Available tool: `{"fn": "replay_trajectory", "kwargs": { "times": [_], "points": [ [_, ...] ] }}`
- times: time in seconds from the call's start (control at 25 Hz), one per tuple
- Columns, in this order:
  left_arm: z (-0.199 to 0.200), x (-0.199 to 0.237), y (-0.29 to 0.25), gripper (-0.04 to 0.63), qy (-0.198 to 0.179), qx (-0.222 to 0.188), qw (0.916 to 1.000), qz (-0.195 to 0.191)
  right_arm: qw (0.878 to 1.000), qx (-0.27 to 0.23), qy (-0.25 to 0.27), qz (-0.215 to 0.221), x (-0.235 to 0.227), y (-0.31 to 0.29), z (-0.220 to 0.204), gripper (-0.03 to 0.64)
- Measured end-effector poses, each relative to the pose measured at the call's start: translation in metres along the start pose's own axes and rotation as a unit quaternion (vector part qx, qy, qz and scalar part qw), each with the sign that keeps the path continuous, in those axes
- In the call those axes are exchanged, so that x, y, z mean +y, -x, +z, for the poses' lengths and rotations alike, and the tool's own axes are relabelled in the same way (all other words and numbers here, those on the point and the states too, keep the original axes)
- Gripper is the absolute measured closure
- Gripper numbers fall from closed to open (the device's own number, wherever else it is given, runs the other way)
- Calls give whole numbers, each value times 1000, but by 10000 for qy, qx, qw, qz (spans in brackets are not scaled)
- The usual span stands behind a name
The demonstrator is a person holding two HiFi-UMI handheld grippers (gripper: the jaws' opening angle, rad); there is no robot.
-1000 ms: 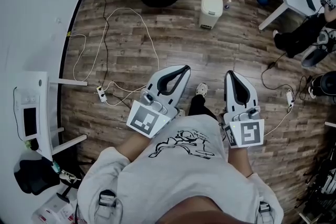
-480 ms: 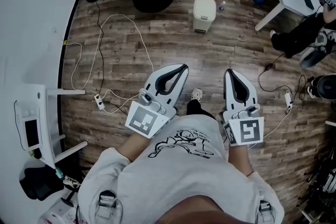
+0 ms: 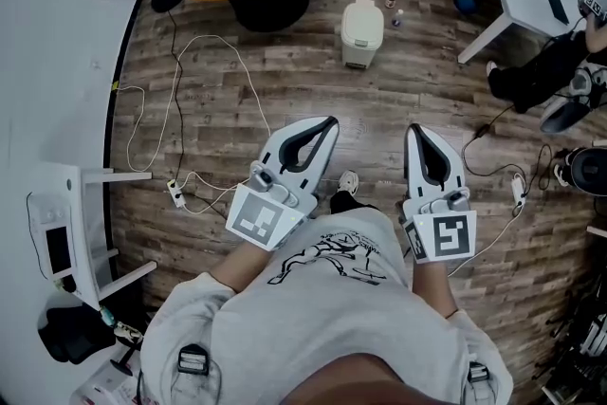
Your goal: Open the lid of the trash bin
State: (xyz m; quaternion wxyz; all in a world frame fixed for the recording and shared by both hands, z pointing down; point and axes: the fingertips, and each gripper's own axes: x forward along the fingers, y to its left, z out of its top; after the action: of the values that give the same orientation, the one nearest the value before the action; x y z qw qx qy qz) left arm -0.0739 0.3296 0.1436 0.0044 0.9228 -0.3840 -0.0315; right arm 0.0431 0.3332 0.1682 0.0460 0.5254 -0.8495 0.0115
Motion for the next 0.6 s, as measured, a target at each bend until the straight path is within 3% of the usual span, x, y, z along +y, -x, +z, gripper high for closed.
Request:
{"fn": "replay_trajectory", "kwargs": {
  "times": [0.6],
  "points": [
    [-14, 6, -90, 575, 65, 76, 9999, -12, 10000, 20, -19, -1, -84, -34, -6, 611]
  ]
}}
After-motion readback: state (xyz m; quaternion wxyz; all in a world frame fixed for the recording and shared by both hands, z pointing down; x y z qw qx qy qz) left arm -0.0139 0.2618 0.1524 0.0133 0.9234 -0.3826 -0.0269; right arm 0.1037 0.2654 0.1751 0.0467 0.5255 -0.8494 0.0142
